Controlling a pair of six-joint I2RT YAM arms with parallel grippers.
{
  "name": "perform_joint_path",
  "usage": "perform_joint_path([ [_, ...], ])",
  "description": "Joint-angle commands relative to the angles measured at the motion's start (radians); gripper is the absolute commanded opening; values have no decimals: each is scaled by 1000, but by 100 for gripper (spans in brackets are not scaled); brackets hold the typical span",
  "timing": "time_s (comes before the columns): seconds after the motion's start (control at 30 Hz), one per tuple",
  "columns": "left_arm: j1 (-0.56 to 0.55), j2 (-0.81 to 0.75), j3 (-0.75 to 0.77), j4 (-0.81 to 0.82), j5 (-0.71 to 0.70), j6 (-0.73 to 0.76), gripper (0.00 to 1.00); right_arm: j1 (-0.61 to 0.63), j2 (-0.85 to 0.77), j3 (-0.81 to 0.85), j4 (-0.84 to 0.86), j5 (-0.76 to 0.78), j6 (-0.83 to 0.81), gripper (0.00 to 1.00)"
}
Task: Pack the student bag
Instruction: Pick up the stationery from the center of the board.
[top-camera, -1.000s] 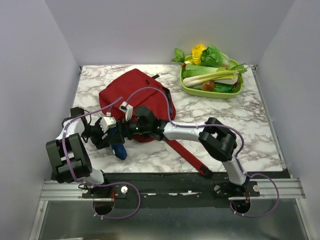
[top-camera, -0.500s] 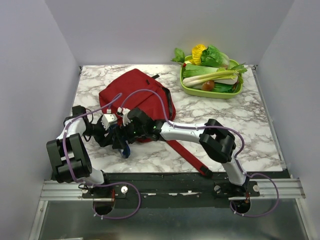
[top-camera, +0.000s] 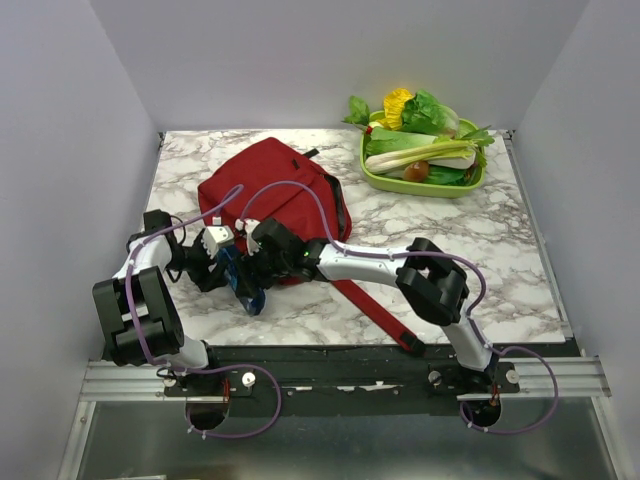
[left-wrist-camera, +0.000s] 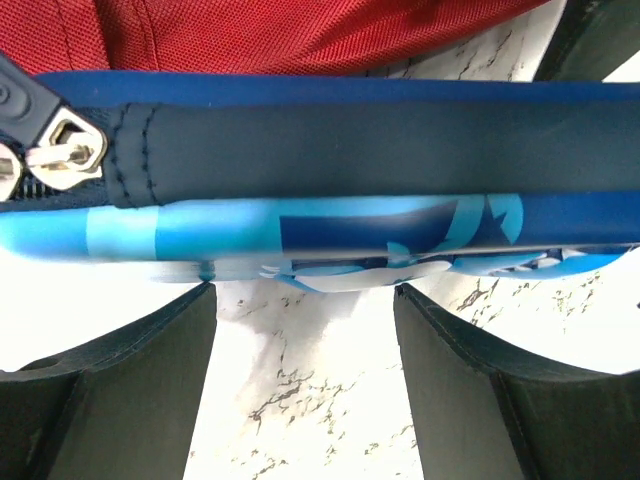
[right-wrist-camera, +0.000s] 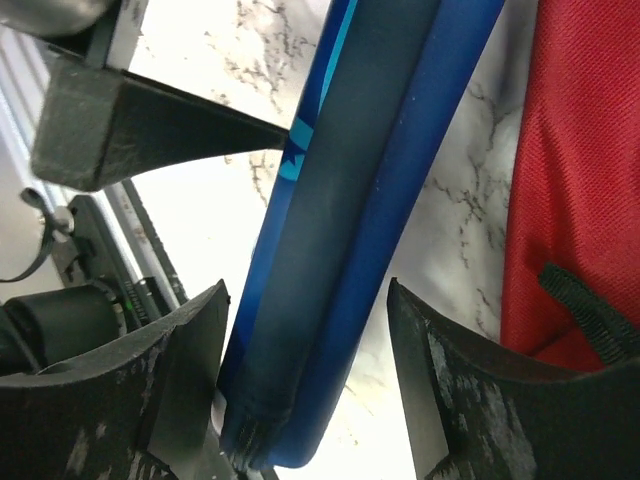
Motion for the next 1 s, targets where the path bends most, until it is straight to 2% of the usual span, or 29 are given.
perform_joint_path([
  [0.0, 2, -16, 24, -3, 57, 5, 78, 19, 60, 72, -122, 110, -31, 70],
  [0.23, 6, -48, 36, -55, 79, -3, 78, 32, 74, 110, -166, 185, -19, 49],
  [0.27, 11, -61, 41, -67, 83, -3, 78, 32, 68, 107, -166, 188, -22, 40],
  [0.3, 18, -62, 71, -84, 90, -5, 78, 32, 60, 103, -166, 192, -23, 35],
  [0.37, 54, -67, 125, -166, 134, -6, 78, 32, 31, 90, -160, 200, -28, 29],
  [0.6, 161, -64, 525, -476, 251, 12, 80, 32, -134, 38, -151, 179, -48, 29],
  [0.7, 160, -91, 598, -529, 260, -15, 82, 26, -276, -40, -150, 199, -54, 29],
  [0.77, 149, -139, 596, -517, 264, -34, 84, 16, -354, -133, -145, 214, -45, 29],
  [0.87, 43, -224, 535, -414, 188, -119, 86, -20, -545, -259, -116, 228, -5, 29],
  [0.97, -138, -319, 403, -252, 87, -201, 88, -83, -729, -435, -110, 295, 35, 29],
])
